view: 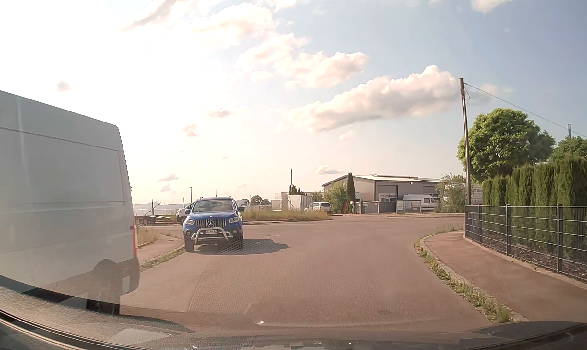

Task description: Follow the waypoints while adhering to traffic rules and regulations

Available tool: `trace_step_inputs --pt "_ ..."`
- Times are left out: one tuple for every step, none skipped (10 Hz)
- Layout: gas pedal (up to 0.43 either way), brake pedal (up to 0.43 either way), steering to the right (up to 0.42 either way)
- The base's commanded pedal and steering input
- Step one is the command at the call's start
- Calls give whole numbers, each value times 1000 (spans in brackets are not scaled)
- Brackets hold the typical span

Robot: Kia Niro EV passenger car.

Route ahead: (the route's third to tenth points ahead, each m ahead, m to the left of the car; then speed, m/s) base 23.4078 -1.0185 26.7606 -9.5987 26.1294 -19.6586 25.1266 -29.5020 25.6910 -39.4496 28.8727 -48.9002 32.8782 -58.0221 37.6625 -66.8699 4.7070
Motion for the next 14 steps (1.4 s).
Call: trace_step_inputs --pt "20 18 101" --pt "20 12 84" --pt "20 12 67" --pt "20 18 53" --pt "20 18 43" --pt "20 18 28" --pt "20 18 14" --pt "20 18 -1" --pt "8 18 -6" --pt "0 18 2" --pt "0 12 6" --pt "0 24 6" --pt "0 55 9" --pt "0 122 12"
